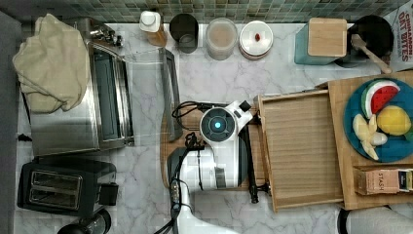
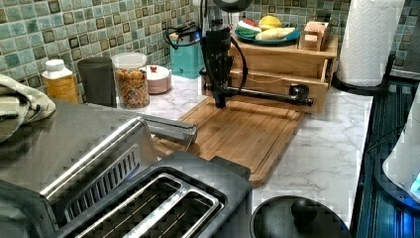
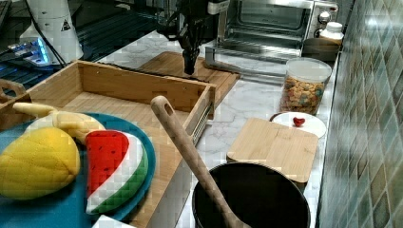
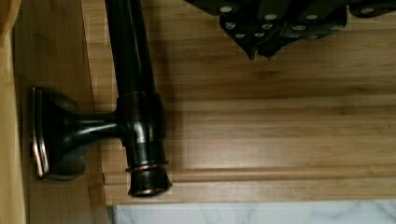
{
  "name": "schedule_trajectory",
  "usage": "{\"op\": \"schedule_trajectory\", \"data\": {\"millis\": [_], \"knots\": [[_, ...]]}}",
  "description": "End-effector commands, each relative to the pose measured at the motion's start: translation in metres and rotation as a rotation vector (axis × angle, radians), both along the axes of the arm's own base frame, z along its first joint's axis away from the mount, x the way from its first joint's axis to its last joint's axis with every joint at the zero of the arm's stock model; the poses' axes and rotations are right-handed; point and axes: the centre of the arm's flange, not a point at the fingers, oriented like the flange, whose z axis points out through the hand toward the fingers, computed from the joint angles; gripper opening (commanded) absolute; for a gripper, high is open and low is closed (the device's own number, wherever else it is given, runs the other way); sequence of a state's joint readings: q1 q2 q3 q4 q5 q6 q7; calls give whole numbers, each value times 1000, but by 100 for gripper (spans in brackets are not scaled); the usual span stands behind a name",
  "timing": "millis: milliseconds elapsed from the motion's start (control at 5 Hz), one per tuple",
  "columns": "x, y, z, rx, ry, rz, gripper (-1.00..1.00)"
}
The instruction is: Close the drawer.
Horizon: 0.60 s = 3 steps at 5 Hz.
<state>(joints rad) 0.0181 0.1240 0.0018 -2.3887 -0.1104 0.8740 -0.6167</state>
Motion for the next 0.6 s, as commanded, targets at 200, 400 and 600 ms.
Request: {"op": "schedule_trajectory", "data": {"millis": [200,400,600], "knots": [[-12,-4,14,-54,-14,70,-100],[-8,-15,8,-82,2,87,-100],[-6,-34,0,-97,12,96,-100]]}}
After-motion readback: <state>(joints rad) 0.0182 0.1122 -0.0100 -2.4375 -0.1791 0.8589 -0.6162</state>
